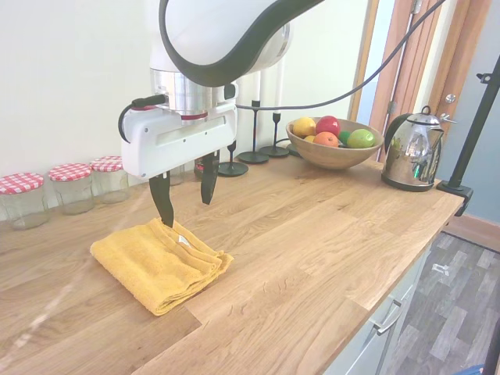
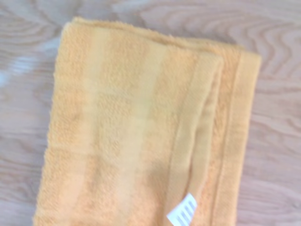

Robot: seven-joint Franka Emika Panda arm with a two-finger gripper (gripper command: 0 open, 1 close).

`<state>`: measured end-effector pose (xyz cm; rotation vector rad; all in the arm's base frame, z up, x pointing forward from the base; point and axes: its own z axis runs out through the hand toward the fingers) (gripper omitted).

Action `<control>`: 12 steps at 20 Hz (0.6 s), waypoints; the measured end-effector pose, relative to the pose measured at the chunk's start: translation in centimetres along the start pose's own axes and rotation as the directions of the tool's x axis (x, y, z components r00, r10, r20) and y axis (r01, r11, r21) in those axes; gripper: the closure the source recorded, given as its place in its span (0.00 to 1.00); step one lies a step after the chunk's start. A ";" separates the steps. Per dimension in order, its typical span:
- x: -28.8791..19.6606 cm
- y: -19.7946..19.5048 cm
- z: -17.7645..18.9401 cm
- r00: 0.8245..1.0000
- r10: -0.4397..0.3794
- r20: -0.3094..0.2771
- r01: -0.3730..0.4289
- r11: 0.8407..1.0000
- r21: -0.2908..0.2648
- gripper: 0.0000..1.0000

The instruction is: Wipe the counter

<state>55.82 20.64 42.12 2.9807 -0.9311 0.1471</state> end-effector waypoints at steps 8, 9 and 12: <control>1.3 -1.6 2.5 1.000 -0.007 0.005 0.007 0.999 -0.040 0.00; 1.4 -1.8 3.0 1.000 -0.008 0.007 0.009 0.999 -0.043 0.00; 1.4 -2.7 4.0 1.000 -0.020 0.011 0.021 0.999 -0.049 0.00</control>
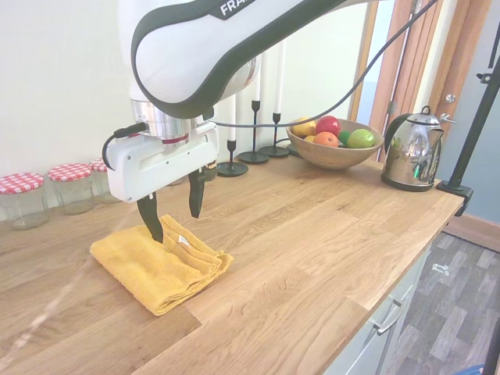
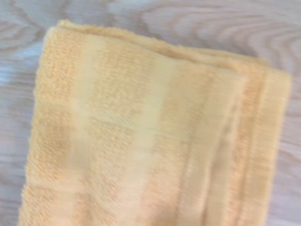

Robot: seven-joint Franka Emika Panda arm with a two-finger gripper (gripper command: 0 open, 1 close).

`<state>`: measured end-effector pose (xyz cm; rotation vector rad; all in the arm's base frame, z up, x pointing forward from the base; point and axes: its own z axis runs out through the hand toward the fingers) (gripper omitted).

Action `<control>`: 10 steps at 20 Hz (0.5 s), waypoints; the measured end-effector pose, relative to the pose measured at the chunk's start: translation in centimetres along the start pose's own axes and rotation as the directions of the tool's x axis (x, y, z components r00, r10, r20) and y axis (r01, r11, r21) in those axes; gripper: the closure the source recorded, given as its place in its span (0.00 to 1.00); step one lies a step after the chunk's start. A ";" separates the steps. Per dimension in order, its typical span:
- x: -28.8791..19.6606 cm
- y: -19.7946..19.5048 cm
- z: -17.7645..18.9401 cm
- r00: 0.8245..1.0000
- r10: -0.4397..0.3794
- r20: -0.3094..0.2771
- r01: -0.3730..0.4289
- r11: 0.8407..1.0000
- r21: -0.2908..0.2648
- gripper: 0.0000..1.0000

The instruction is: Wipe the counter

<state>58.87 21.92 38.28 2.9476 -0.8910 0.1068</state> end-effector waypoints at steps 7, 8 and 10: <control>-0.7 -1.5 2.1 1.000 -0.023 0.015 0.024 0.999 -0.021 0.00; -0.6 -1.6 2.5 1.000 -0.024 0.017 0.024 0.999 -0.024 0.00; -0.5 -1.7 3.2 0.999 -0.023 0.023 0.023 0.999 -0.032 0.00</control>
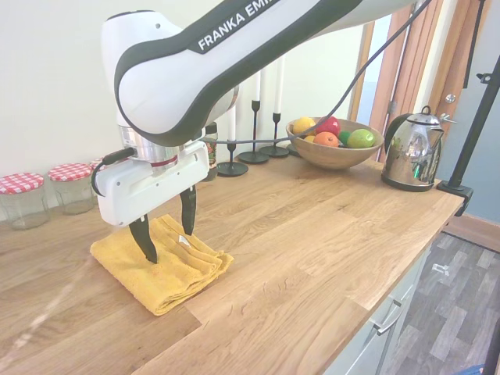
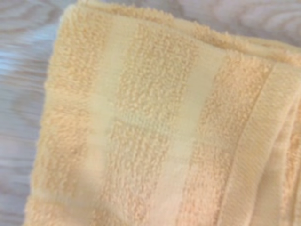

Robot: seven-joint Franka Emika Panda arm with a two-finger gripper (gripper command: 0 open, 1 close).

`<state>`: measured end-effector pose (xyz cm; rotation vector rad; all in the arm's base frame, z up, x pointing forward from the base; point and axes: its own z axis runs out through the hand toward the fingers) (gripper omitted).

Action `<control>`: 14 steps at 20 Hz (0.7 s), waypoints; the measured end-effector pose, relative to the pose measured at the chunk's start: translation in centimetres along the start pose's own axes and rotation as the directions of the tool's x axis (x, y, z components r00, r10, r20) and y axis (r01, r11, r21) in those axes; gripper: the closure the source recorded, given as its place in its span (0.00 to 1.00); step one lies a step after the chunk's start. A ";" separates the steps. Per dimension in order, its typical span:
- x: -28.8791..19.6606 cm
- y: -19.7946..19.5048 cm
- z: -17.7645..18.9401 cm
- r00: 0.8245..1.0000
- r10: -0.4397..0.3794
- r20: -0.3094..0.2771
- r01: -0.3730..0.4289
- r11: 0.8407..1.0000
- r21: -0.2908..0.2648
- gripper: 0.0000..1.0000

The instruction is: Wipe the counter

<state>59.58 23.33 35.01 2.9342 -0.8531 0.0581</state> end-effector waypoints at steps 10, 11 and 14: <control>0.4 -0.2 1.3 1.000 0.001 0.001 -0.001 1.000 -0.013 1.00; 0.4 -0.2 1.3 1.000 0.000 -0.002 0.000 1.000 -0.015 1.00; 0.3 -0.3 1.3 1.000 -0.002 -0.009 0.002 1.000 -0.018 1.00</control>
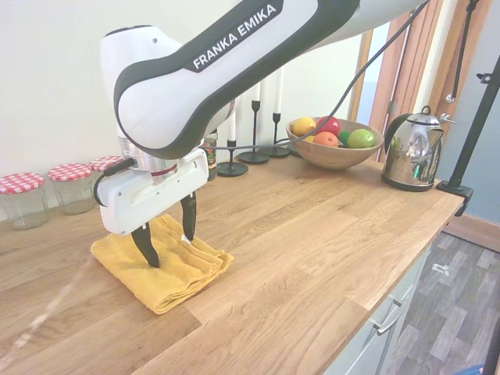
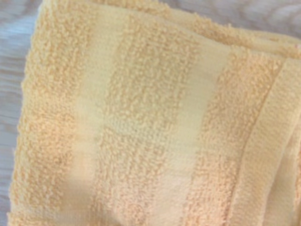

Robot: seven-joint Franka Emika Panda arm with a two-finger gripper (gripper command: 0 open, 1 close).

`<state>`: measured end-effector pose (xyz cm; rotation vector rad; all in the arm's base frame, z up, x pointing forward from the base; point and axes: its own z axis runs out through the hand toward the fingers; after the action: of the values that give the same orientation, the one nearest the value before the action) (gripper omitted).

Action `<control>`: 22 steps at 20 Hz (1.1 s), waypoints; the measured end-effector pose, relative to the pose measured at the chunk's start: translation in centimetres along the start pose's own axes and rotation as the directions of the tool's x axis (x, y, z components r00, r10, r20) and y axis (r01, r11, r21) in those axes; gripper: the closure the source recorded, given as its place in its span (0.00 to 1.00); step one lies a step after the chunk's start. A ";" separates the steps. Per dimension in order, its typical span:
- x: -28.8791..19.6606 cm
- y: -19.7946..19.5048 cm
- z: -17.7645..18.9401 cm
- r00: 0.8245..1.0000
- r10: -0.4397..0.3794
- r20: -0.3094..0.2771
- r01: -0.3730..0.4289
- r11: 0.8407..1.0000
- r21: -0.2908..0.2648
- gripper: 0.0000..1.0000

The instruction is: Wipe the counter

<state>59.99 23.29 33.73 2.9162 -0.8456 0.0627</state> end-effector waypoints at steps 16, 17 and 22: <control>-0.4 -0.4 0.4 1.000 0.005 -0.013 -0.005 1.000 0.026 1.00; -0.4 -0.4 0.4 1.000 0.005 -0.014 -0.005 1.000 0.028 1.00; -0.5 -0.4 0.5 1.000 0.006 -0.017 -0.006 0.999 0.036 1.00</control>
<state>59.78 23.87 33.17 2.9422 -0.8594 0.1050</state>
